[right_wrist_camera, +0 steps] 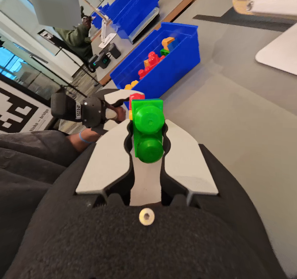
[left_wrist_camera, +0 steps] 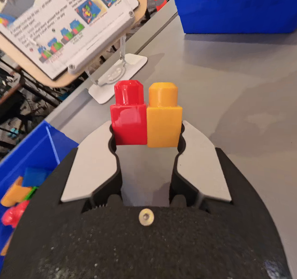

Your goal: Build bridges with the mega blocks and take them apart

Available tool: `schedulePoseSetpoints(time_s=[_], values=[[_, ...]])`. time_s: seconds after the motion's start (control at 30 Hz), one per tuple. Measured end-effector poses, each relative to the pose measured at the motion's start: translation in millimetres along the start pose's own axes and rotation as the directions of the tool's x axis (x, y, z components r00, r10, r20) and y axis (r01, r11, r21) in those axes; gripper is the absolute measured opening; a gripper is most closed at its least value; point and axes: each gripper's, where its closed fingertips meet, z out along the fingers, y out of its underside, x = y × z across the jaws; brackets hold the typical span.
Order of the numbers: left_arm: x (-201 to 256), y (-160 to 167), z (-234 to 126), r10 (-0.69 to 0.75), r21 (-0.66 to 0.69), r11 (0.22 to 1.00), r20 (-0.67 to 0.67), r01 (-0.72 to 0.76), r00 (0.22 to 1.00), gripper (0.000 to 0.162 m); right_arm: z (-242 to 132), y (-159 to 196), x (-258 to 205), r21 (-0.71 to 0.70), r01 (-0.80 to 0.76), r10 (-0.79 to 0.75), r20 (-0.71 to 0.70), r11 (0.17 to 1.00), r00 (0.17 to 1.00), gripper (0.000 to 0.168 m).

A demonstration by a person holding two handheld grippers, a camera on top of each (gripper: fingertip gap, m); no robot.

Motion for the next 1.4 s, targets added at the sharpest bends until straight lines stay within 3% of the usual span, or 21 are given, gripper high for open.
schedulePoseSetpoints(time_s=[0.17, 0.33, 0.57, 1.03, 1.4], values=[[-4, -23, 15, 0.182, -0.017, 0.983, -0.014, -0.182, 0.983, 0.075, 25, -10, -5, -0.095, 0.023, -0.022, 0.008, 0.995, 1.0, 0.035], [-1, -31, 23, 0.284, -0.037, 0.958, -0.009, -0.284, 0.959, 0.075, 42, 3, -7, -0.138, 0.014, -0.016, -0.015, 0.99, 1.0, 0.035], [13, -41, 27, 0.296, -0.014, 0.955, -0.025, -0.296, 0.955, 0.075, 52, 17, -2, -0.107, -0.075, 0.079, 0.035, 0.991, 0.996, 0.035], [24, -42, 31, 0.306, -0.016, 0.952, -0.063, -0.307, 0.95, 0.074, 54, 30, 1, -0.166, 0.041, -0.05, -0.05, 0.985, 0.997, 0.034], [27, -39, 33, 0.279, -0.02, 0.959, -0.07, -0.281, 0.958, 0.074, 59, 33, 4, -0.139, -0.017, 0.011, -0.048, 0.99, 0.999, 0.035]])
